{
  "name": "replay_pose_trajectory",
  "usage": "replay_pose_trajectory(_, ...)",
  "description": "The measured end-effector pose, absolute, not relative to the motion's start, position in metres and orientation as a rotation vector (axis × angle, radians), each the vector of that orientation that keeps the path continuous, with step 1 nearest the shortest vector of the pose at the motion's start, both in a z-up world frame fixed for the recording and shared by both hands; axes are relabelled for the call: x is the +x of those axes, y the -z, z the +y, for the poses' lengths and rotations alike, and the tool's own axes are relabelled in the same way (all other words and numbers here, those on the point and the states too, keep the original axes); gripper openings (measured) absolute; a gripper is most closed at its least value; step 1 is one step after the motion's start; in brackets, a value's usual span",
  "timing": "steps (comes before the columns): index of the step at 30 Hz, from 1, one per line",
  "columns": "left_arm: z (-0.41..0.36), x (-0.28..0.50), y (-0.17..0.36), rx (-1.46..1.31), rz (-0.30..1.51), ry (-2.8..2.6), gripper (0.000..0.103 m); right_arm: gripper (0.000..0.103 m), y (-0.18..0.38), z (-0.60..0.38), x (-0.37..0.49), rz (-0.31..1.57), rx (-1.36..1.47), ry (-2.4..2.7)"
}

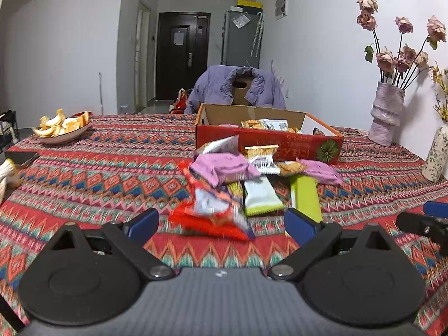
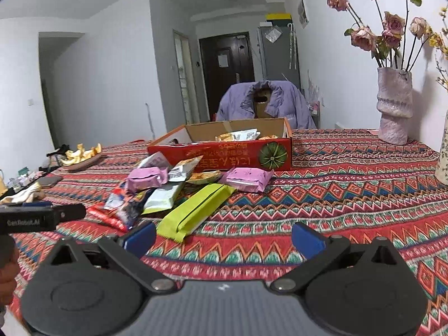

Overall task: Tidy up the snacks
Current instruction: 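Grasp a white packet with the left tool while the right tool grasps an oat-crisp packet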

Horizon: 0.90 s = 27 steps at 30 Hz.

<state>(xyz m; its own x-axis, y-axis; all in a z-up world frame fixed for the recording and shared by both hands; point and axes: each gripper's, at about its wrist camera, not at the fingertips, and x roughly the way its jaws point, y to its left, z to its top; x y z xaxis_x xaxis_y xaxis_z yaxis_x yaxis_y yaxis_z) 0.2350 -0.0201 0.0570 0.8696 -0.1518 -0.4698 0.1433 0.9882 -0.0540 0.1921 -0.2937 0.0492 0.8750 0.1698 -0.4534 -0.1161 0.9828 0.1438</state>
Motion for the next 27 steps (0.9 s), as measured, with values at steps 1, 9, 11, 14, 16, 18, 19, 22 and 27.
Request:
replay_pose_trajectory(1, -0.02, 0.244, -0.058, -0.016, 0.491, 0.161, 0.098, 0.103, -0.051, -0.291, 0.202, 0.489, 0.112, -0.152)
replay_pose_trajectory(9, -0.022, 0.337, -0.066, 0.02, 0.477, 0.205, 0.098, 0.101, -0.064, -0.273, 0.279, 0.481, 0.152, -0.201)
replay_pose_trajectory(11, -0.022, 0.368, -0.062, 0.024, 0.506, 0.219, 0.098, 0.101, -0.061, -0.267, 0.304, 0.502, 0.177, -0.207)
replay_pose_trajectory(14, -0.022, 0.41, -0.054, 0.03, 0.557, 0.242, 0.098, 0.094, -0.057, -0.253, 0.337, 0.528, 0.189, -0.233)
replay_pose_trajectory(16, -0.02, 0.427, -0.049, 0.032, 0.57, 0.246, 0.095, 0.094, -0.056, -0.244, 0.357, 0.533, 0.179, -0.246)
replay_pose_trajectory(18, -0.018, 0.441, -0.042, 0.029, 0.583, 0.25, 0.087, 0.091, -0.053, -0.232, 0.379, 0.538, 0.165, -0.246)
replay_pose_trajectory(19, -0.017, 0.447, -0.039, 0.023, 0.598, 0.258, 0.079, 0.09, -0.05, -0.226, 0.389, 0.542, 0.158, -0.245)
replay_pose_trajectory(22, -0.008, 0.462, -0.029, -0.047, 0.647, 0.318, 0.061, 0.082, -0.038, -0.211, 0.418, 0.575, 0.156, -0.247)
replay_pose_trajectory(27, 0.014, 0.47, -0.017, -0.201, 0.684, 0.394, 0.03, 0.05, -0.015, -0.198, 0.441, 0.636, 0.175, -0.266)
